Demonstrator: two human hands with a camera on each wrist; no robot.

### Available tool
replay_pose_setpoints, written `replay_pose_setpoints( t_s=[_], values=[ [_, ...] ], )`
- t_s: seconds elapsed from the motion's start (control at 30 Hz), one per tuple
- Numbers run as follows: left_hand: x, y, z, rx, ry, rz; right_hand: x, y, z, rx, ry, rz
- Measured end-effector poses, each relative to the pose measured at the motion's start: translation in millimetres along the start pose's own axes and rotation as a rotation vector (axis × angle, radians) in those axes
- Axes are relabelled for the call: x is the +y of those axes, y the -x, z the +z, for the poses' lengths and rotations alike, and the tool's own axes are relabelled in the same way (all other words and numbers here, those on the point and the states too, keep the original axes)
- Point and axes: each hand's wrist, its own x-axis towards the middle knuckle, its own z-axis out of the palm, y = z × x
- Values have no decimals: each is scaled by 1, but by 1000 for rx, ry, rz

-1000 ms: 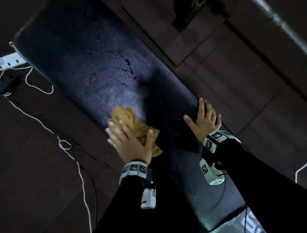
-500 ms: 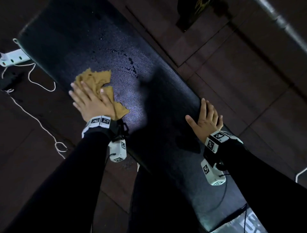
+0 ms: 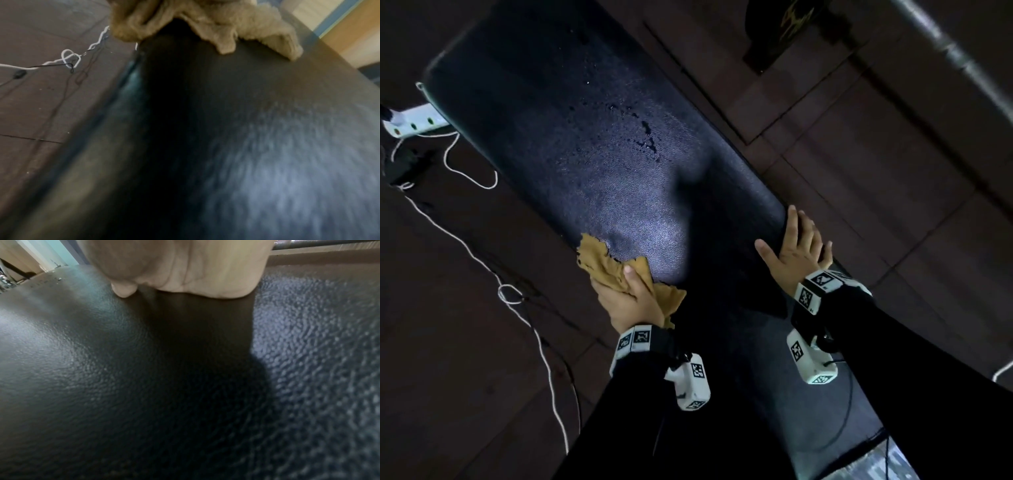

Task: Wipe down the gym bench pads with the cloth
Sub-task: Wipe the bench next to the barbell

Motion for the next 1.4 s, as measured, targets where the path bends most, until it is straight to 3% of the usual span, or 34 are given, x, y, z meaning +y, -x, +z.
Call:
replay_pose_setpoints(
  t_s=[0.17,0.5,0.73,0.83,0.93,1.03,1.2,1.4],
  values=[
    [17,-33,1,47,36,126,2,-3,3,-7,12,6],
    [82,-176,-6,89,-73,222,0,1,-2,-40,33,45],
    [69,-156,-12,3,25,249,-24,9,-16,21,-35,119],
    [68,-147,-14,-36,29,268,-53,3,-23,131,-77,119],
    [77,-163,-15,-26,-44,340,-96,-23,-24,147,-75,127],
    [90,-189,-17,-31,-192,432,-127,-46,-20,56,-63,289],
    [103,-197,-18,-88,-548,606,-125,-47,-14,108,-61,319],
    [152,-197,11,-190,-729,840,-116,-56,-12,3,-69,333]
  ],
)
